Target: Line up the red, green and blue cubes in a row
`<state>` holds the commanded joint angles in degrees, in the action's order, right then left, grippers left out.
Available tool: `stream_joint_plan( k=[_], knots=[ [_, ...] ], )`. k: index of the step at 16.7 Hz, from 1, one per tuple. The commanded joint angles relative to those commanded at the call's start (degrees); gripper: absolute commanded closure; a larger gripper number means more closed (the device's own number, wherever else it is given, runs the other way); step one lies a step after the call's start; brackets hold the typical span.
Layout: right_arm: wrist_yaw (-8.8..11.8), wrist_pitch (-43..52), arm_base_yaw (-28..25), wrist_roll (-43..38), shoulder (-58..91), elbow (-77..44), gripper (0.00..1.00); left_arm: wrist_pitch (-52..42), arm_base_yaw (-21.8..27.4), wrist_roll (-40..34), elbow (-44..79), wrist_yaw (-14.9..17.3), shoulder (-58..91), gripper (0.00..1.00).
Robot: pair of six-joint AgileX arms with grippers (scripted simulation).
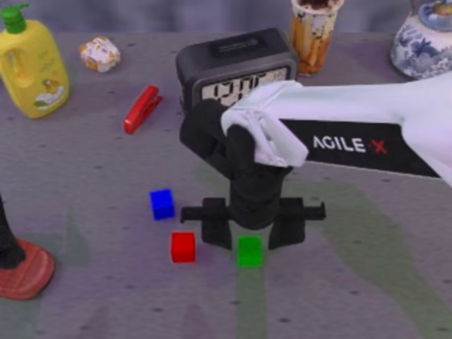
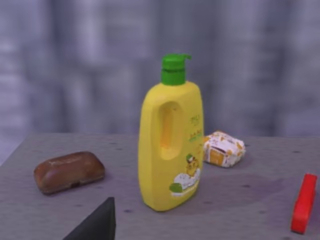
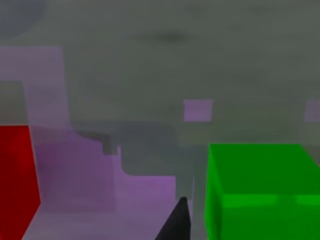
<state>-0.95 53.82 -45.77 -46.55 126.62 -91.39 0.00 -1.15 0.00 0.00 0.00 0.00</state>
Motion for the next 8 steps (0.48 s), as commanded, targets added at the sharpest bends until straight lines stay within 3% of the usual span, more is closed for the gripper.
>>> stream_joint_plan(
  k=[2,8],
  knots=[
    [0.0,0.0,0.0,0.0,0.0,0.0,0.02,0.0,0.0,0.0,0.0,0.0,0.0,0.00],
    [0.0,0.0,0.0,0.0,0.0,0.0,0.00,0.0,0.0,0.0,0.0,0.0,0.0,0.00]
  ],
)
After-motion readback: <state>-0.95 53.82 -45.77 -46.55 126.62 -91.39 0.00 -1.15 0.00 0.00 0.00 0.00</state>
